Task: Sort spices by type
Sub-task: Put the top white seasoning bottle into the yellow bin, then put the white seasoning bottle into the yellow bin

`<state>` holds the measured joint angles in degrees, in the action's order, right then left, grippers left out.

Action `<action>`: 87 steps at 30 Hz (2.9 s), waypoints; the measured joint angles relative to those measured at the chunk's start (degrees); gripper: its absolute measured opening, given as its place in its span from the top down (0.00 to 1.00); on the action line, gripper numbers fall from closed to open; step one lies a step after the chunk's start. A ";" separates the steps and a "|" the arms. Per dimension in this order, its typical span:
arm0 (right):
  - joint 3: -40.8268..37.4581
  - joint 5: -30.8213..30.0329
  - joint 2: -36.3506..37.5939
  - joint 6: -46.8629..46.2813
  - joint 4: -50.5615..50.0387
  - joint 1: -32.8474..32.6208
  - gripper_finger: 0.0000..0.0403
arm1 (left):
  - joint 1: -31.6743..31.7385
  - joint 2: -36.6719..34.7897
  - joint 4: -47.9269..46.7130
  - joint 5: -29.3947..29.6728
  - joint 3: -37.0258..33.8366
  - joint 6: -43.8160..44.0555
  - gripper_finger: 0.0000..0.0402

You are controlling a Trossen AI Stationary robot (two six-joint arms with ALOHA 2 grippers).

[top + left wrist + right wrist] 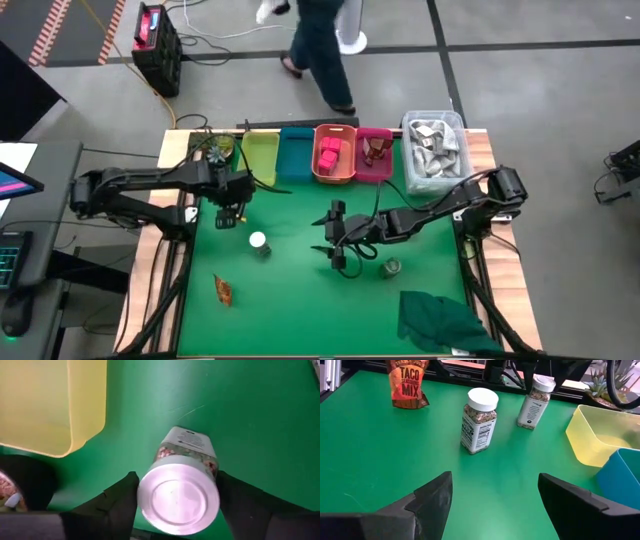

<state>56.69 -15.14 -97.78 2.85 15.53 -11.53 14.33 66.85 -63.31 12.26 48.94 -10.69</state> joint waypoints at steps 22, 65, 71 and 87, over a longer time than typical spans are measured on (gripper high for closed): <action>0.00 0.04 0.00 0.20 0.27 0.07 0.20 | 4.17 0.67 -1.51 -4.58 11.33 0.77 0.51; -0.20 0.22 0.00 -1.45 -1.79 -1.88 0.20 | 32.63 30.69 2.92 -5.68 33.28 -16.61 0.34; -0.20 0.22 0.00 -1.64 -1.77 -1.88 0.20 | 32.55 30.73 1.12 -2.44 34.77 -16.90 0.28; -0.22 -4.42 0.00 -2.24 -7.93 -0.77 0.20 | 5.36 14.08 -12.38 -5.51 38.11 6.51 0.27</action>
<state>56.47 -19.56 -97.78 0.61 7.60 -12.30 19.69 80.92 -75.69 6.75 87.05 -4.18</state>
